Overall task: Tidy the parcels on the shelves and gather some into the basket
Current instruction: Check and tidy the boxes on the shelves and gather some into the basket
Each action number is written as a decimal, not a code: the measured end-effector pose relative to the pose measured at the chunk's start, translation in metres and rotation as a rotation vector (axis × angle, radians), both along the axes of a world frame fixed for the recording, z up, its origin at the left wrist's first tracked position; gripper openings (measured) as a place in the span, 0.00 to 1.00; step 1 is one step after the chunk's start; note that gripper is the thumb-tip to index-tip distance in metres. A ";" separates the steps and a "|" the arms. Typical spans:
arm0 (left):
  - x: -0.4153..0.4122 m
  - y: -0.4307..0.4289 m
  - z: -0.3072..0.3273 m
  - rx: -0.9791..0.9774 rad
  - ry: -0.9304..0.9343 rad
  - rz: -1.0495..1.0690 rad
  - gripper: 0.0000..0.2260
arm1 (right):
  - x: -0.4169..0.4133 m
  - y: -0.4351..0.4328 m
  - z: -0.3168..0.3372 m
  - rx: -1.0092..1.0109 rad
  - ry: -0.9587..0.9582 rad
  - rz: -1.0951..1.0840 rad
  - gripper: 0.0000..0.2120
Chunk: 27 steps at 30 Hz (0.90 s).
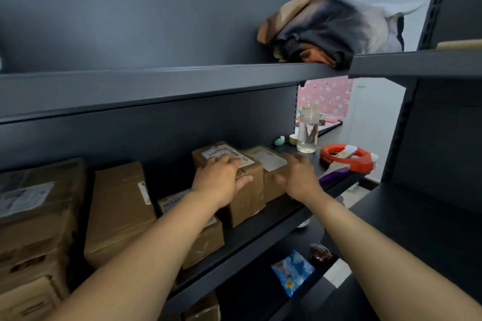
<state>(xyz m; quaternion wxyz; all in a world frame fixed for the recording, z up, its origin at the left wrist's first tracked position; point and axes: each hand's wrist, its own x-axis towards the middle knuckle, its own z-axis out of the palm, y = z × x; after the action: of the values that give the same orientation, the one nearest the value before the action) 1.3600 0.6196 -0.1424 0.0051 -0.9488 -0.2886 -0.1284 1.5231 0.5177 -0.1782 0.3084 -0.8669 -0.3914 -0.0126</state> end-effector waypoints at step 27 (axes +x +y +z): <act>0.017 -0.021 -0.001 -0.239 -0.145 0.211 0.27 | 0.037 0.006 -0.016 0.406 0.171 0.103 0.59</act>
<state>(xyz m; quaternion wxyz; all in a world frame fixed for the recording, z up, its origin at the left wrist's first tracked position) 1.3766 0.5988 -0.1435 -0.1153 -0.8954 -0.3992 -0.1602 1.5602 0.5241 -0.1945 0.5088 -0.7639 -0.3970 -0.0021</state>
